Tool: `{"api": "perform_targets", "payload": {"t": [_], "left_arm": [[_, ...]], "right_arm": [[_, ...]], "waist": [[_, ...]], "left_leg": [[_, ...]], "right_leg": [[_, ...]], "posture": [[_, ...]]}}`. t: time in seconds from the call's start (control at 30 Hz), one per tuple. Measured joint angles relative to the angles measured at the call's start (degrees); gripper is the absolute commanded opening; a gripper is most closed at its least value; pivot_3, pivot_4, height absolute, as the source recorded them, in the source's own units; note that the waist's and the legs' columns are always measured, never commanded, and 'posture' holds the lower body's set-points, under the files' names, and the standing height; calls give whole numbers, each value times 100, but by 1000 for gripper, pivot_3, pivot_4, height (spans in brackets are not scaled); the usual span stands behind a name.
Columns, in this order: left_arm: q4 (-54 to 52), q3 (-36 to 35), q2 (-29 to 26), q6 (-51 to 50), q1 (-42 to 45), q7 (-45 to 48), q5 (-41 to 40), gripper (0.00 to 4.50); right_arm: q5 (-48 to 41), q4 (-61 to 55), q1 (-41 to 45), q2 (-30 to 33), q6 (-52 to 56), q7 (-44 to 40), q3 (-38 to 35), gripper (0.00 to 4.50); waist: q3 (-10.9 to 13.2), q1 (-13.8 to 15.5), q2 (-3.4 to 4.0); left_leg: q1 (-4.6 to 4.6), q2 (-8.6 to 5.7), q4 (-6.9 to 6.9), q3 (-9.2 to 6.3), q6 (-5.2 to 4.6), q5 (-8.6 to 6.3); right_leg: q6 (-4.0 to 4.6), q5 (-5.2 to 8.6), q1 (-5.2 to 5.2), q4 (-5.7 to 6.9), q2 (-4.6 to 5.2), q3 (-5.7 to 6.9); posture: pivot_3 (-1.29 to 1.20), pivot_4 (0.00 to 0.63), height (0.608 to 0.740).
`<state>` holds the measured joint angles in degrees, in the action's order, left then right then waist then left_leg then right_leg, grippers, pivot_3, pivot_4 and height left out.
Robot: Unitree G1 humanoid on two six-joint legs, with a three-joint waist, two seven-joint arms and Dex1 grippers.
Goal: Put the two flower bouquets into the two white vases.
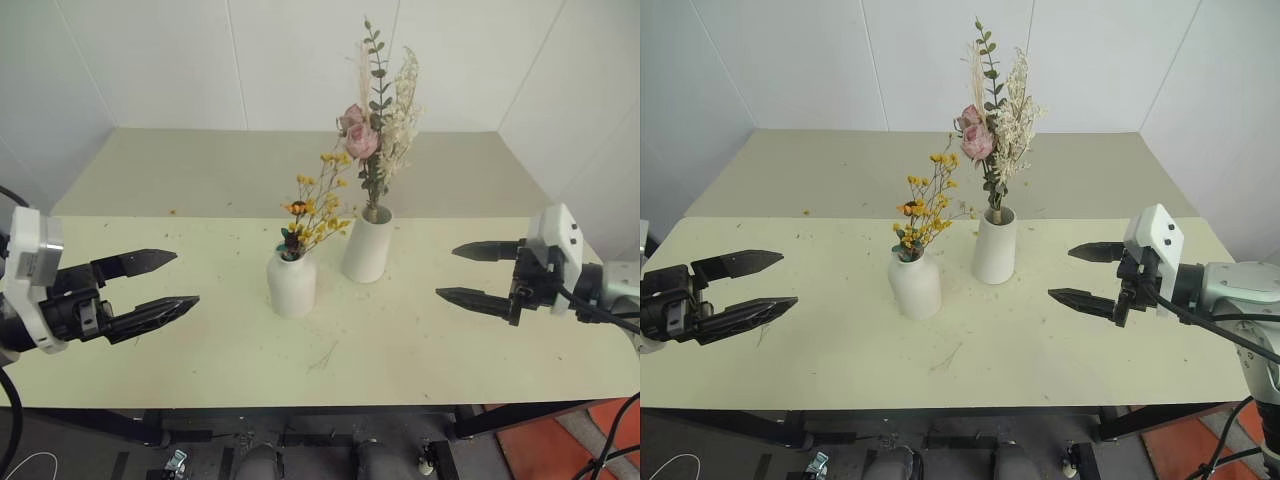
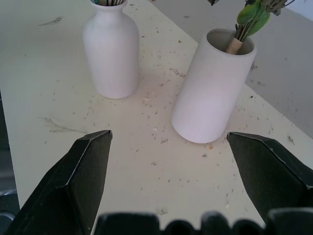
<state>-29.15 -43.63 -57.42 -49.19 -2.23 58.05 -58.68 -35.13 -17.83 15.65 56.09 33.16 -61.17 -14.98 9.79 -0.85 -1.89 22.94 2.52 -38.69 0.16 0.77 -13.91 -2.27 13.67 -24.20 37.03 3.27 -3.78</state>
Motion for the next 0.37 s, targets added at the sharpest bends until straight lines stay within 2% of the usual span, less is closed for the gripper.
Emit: {"api": "perform_targets", "payload": {"t": [0.37], "left_arm": [[14,27,-82,0,0,13,2,4481]], "right_arm": [[15,-34,-116,14,0,5,-33,4500]], "waist": [[0,0,0]], "left_leg": [[0,0,0,0,0,0]], "right_leg": [[0,0,0,0,0,0]], "posture": [[0,150,740]]}}
